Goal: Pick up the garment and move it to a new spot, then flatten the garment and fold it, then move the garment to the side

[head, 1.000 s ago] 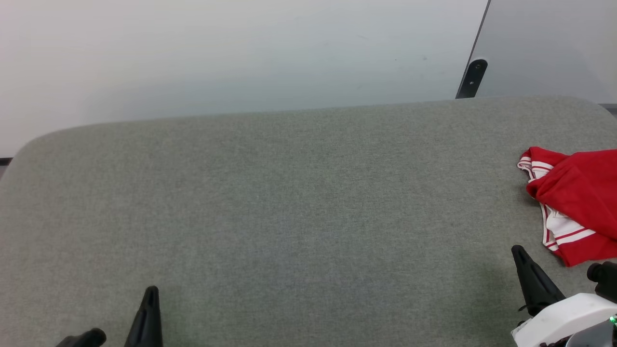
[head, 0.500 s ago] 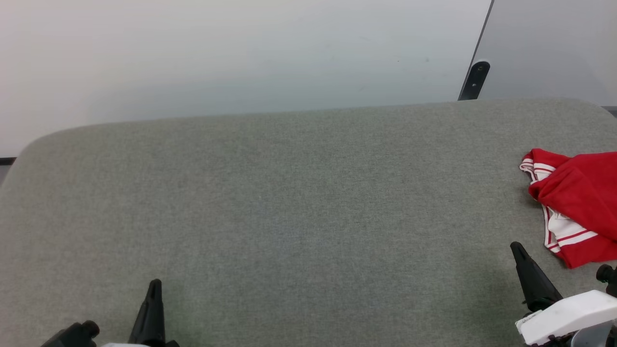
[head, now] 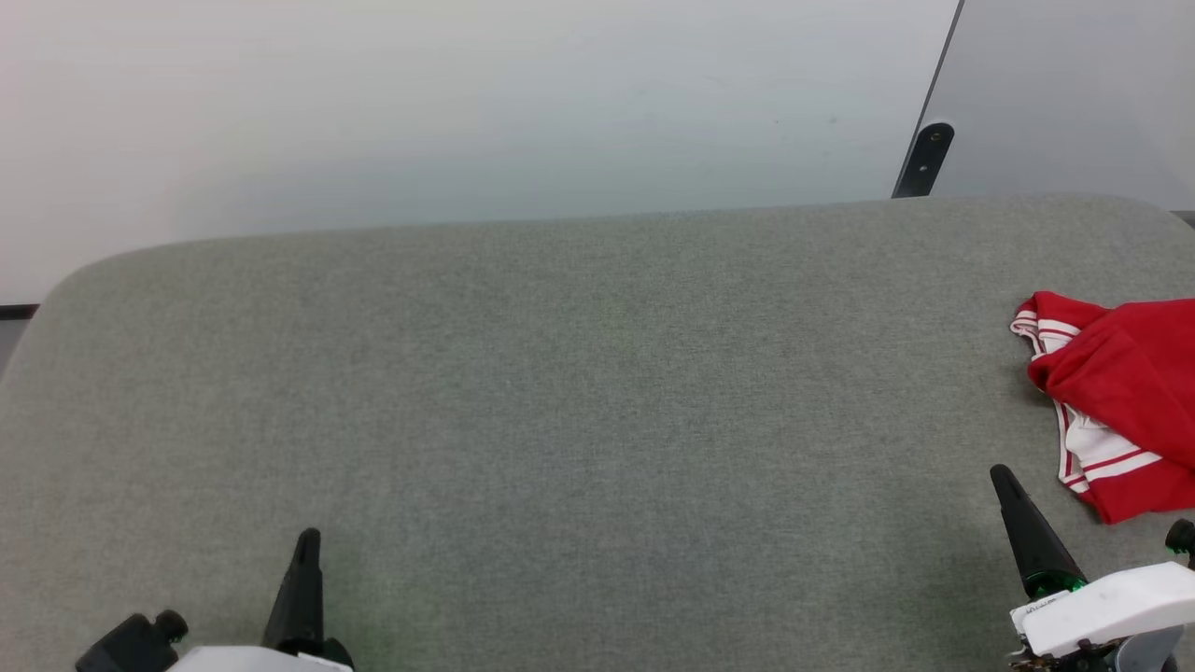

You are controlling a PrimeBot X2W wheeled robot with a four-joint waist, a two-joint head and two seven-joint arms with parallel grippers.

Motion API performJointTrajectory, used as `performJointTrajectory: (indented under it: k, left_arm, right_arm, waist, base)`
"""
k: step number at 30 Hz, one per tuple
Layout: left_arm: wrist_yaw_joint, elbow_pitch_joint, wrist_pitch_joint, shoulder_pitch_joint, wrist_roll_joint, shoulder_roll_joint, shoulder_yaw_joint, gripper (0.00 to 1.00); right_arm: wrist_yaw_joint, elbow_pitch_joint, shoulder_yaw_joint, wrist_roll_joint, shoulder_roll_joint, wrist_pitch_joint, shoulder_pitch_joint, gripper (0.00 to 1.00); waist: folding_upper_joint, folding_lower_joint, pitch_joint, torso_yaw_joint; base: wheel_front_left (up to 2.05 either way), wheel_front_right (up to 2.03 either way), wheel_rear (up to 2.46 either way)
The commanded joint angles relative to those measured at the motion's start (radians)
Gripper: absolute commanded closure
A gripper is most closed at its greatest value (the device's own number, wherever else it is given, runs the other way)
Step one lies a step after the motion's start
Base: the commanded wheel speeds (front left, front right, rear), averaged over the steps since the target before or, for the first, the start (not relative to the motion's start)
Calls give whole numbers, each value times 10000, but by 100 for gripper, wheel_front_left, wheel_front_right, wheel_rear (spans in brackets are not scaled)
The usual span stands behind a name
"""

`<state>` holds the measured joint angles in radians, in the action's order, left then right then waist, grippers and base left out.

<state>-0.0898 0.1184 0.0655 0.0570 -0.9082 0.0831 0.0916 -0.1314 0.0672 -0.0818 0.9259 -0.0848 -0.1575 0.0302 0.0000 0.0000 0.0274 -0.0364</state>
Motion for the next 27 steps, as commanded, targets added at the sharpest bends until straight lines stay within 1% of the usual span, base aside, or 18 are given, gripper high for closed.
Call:
performJointTrajectory:
  k: [1, 27]
  left_arm:
    - [-89, -46, -53, -234, -291, 19, 44, 100]
    - [-231, 490, -771, -840, -3046, -122, 129, 100]
  right_arm:
    - [5, -28, -42, 272, 6, 59, 227, 100]
    - [8, 712, -172, 2982, 149, 220, 497, 100]
  waist:
    - [0, 0, -4, 6]
    - [0, 0, -83, 124]
  base:
    - [0, 0, 0]
    - [0, 0, 0]
